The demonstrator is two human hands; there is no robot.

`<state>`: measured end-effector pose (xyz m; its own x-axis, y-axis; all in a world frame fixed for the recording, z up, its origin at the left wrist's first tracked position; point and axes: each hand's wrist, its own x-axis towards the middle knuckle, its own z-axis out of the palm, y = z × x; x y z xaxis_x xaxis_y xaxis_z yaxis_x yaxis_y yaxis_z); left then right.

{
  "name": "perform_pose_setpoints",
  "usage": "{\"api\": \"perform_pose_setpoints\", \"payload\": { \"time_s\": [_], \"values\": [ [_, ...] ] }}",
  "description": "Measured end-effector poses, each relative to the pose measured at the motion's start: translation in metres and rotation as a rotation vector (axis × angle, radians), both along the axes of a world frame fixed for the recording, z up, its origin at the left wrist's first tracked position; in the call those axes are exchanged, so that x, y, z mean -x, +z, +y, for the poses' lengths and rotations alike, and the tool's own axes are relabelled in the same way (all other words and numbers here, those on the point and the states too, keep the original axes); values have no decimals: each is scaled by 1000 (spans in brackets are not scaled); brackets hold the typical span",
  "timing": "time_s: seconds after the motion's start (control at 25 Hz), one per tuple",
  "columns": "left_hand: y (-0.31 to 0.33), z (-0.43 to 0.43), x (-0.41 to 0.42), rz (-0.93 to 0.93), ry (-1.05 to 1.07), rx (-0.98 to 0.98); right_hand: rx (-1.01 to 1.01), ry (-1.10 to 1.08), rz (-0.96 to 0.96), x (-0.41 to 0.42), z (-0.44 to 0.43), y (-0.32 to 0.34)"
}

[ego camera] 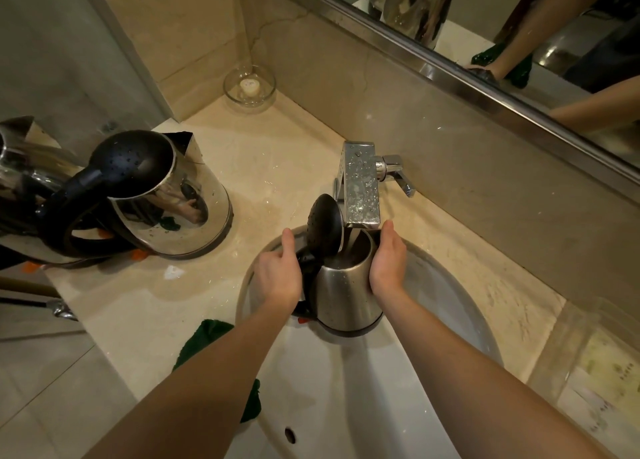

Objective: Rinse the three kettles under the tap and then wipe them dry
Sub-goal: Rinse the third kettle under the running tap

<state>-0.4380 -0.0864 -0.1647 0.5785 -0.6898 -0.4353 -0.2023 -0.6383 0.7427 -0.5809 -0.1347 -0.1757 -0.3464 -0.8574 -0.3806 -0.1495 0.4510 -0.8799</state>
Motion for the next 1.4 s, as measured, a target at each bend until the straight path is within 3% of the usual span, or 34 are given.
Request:
{"api": "perform_pose_setpoints", "payload": {
  "time_s": [1.4],
  "values": [
    [-2, -6, -5, 0, 4, 40, -46, -38, 3, -7, 0, 8]
  ]
}}
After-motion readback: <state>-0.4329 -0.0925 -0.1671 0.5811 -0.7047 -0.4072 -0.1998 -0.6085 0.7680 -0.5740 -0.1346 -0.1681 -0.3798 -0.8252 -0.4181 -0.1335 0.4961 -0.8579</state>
